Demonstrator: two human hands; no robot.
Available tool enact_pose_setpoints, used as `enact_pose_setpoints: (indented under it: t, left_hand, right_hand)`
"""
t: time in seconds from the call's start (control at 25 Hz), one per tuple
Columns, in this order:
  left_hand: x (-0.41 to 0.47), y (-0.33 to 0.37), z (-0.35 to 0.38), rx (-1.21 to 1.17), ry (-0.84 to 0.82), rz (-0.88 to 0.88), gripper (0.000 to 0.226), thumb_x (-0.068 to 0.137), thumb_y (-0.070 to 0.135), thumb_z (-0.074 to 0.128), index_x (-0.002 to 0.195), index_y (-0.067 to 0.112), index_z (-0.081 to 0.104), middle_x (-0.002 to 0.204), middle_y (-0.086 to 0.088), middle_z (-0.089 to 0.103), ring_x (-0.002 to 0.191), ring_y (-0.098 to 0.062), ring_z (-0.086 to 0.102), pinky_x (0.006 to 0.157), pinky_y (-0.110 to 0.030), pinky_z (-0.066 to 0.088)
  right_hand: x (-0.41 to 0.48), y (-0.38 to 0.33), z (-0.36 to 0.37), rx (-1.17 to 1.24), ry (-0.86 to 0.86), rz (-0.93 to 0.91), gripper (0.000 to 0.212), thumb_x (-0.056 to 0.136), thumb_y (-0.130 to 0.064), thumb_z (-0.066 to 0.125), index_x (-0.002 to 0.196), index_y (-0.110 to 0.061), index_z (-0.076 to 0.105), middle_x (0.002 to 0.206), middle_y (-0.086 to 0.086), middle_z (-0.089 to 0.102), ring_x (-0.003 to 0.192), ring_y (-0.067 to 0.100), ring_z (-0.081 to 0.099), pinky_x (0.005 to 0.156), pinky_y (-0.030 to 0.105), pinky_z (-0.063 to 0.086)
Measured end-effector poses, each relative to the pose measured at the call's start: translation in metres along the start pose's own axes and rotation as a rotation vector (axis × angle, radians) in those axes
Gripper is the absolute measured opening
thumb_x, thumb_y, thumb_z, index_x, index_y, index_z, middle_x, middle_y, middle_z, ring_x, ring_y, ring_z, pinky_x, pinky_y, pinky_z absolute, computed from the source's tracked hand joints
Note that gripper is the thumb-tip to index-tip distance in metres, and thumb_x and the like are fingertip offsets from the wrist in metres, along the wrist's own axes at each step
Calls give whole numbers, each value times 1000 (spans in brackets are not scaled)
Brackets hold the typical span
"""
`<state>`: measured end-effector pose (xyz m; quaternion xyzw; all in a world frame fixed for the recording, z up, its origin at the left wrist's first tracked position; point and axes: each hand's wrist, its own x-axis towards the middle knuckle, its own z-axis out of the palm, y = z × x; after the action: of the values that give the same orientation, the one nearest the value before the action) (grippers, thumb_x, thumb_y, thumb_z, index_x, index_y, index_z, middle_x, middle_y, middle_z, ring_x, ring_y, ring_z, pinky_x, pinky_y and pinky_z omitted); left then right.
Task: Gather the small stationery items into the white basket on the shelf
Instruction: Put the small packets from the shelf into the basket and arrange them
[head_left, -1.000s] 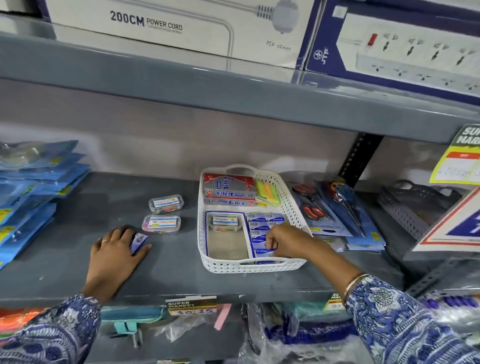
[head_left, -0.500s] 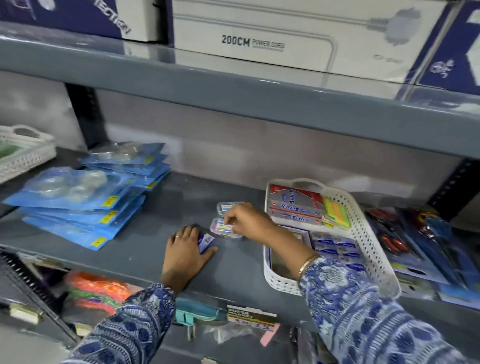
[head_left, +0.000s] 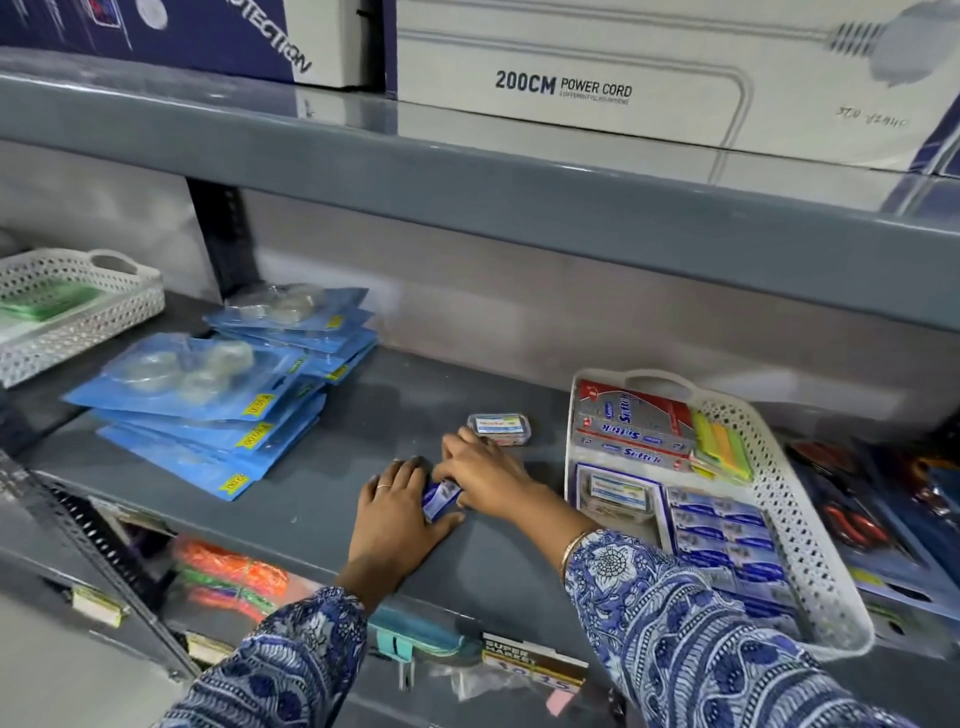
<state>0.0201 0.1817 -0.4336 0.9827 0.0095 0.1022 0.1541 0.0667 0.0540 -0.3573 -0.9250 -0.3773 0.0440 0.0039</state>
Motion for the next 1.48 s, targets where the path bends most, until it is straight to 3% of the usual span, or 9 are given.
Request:
enact_pose_setpoints:
  t: [0.12,0.36,0.76,0.96,1.16,1.32,1.48]
  left_hand:
    - [0,-1,1,11,-4,-5,95,61,76,22,135,19,41,145,1,42,137,-20,32,111,-40,25]
    - [0,-2,2,3,2,-5,97,60,78,22,133,19,42,145,1,43,138,-19,31,111,-38,24]
    - [-4,17,-3,-27,-34,68,97,65,77,16,139,17,36,151,-3,34,140,-22,27,115,-41,23]
    - [-8,49,8,-103,-37,56,74,78,63,51,130,11,44,145,-11,40,136,-28,33,109,-44,34]
    - [-8,48,15,-69,1,57,58,76,54,62,110,7,54,124,-15,54,121,-34,47,97,-48,42]
    - [-8,48,18,-44,4,71,52,77,53,62,105,10,56,116,-12,58,114,-33,52,94,-49,42]
    - [-9,48,17,-54,14,74,51,76,50,65,106,9,58,115,-14,61,112,-35,53,92,-50,43]
  right_hand:
    - [-3,3,-3,18,29,9,26,81,-6,63,106,-13,67,115,12,48,118,28,39,87,38,41]
    - [-21,19,-18,33,87,110,35,79,-9,64,114,-17,66,123,8,51,122,24,40,93,35,40]
    - [-163,82,-64,119,311,500,36,81,-15,69,117,-16,62,124,3,53,121,20,46,97,34,43]
    - [-226,110,-48,153,187,655,35,77,-15,71,112,-17,64,115,2,59,115,19,53,96,32,44]
    - [-260,122,-32,169,31,743,34,71,-15,77,104,-14,68,97,1,62,90,20,61,82,31,49]
    - [-276,123,-22,154,-56,763,33,71,-18,77,103,-18,67,104,4,68,97,23,64,84,35,52]
    - [-278,119,-17,15,-126,759,26,78,-19,70,104,-18,68,109,1,70,107,21,59,96,32,36]
